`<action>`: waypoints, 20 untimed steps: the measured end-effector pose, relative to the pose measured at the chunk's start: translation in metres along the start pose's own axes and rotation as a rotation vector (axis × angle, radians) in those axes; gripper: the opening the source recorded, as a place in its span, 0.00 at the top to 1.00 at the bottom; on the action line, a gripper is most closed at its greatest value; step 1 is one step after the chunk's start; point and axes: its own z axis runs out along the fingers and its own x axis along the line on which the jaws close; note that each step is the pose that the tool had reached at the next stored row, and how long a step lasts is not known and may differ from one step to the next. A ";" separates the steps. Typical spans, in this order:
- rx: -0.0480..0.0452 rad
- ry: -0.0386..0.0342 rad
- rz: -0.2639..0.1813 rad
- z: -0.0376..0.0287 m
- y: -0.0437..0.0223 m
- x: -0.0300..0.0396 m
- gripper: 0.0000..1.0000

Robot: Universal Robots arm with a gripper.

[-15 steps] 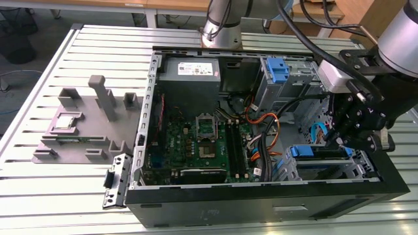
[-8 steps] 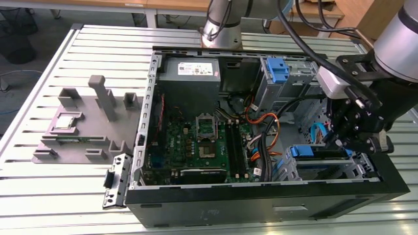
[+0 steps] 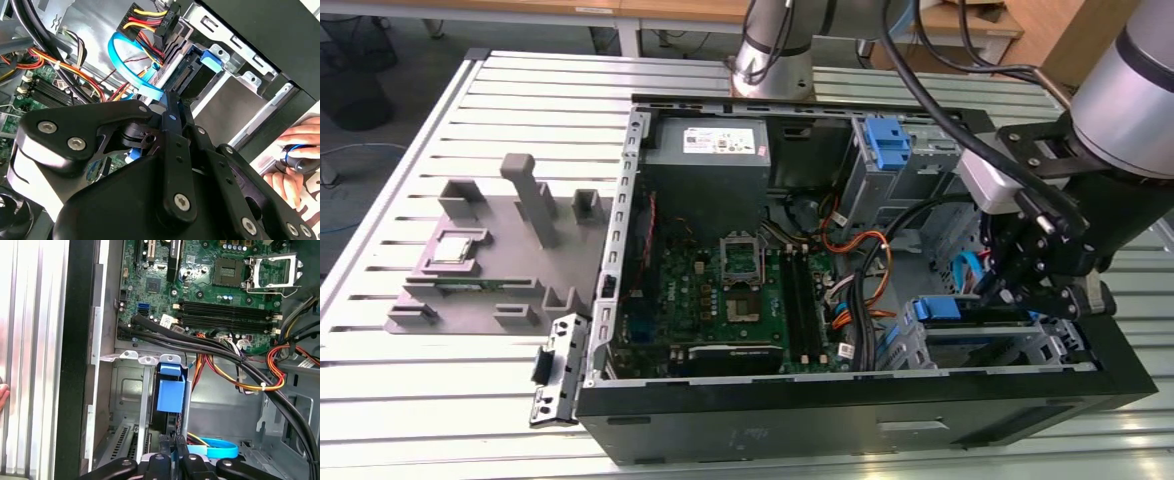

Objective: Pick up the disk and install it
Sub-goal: 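Insert the first disk wire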

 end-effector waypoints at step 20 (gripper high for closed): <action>0.0106 0.0002 -0.014 0.0017 0.0023 -0.0026 0.84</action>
